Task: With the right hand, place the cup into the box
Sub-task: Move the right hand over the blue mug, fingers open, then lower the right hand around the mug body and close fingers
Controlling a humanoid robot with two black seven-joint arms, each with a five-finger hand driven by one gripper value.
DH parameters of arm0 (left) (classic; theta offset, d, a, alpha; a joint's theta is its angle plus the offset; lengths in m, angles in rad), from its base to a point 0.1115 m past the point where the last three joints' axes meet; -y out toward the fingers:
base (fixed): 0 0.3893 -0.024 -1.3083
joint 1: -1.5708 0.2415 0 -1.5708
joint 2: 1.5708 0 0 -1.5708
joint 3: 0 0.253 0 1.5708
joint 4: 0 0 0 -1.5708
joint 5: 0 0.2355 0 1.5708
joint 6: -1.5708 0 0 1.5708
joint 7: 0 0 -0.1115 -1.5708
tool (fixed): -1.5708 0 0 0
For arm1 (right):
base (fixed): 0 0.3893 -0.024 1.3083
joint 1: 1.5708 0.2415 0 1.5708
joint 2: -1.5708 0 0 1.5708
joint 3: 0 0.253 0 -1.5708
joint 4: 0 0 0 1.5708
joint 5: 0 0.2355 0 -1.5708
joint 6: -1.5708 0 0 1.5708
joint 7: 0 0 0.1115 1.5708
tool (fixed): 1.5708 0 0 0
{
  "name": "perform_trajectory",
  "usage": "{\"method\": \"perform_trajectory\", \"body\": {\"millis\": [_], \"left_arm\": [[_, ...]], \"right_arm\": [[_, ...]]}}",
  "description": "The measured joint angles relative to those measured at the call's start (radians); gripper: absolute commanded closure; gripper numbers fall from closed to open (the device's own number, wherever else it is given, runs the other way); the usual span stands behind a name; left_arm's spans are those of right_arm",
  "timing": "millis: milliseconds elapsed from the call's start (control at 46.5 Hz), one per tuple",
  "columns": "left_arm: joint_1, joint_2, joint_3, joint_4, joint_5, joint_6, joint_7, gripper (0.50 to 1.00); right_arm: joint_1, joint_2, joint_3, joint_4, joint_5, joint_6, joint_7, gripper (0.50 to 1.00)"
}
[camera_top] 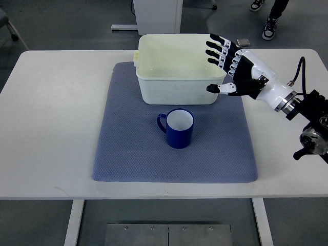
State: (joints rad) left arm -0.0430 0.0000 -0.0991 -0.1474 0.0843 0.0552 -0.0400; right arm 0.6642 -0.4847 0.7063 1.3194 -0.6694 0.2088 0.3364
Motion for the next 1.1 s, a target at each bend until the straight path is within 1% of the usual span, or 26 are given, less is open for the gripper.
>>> {"method": "perform_trajectory", "body": {"millis": [279,473,559,709,988,1096], "left_arm": [[0.0,0.0,0.001,0.0,0.0,0.0,0.0,0.5],[0.0,0.0,0.001,0.0,0.0,0.0,0.0,0.5],[0.0,0.0,0.001,0.0,0.0,0.0,0.0,0.5],[0.0,0.0,0.001,0.0,0.0,0.0,0.0,0.5],[0.0,0.0,0.001,0.001,0.0,0.0,0.0,0.5],[0.0,0.0,0.0,0.0,0.0,0.0,0.0,0.5]], "right_arm": [[-0.006,0.045,-0.077,-0.005,-0.043,-0.002,0.001,0.507],[-0.009,0.097,-0.121,-0.015,-0.054,-0.011,0.001,0.515],[-0.009,0.127,-0.131,-0.033,-0.055,-0.017,0.0,0.515],[-0.009,0.173,-0.133,-0.08,-0.054,-0.049,0.0,0.515],[-0.009,0.21,-0.141,-0.14,-0.059,-0.051,0.0,0.515],[-0.009,0.224,-0.148,-0.146,-0.069,-0.051,0.002,0.515]]}}
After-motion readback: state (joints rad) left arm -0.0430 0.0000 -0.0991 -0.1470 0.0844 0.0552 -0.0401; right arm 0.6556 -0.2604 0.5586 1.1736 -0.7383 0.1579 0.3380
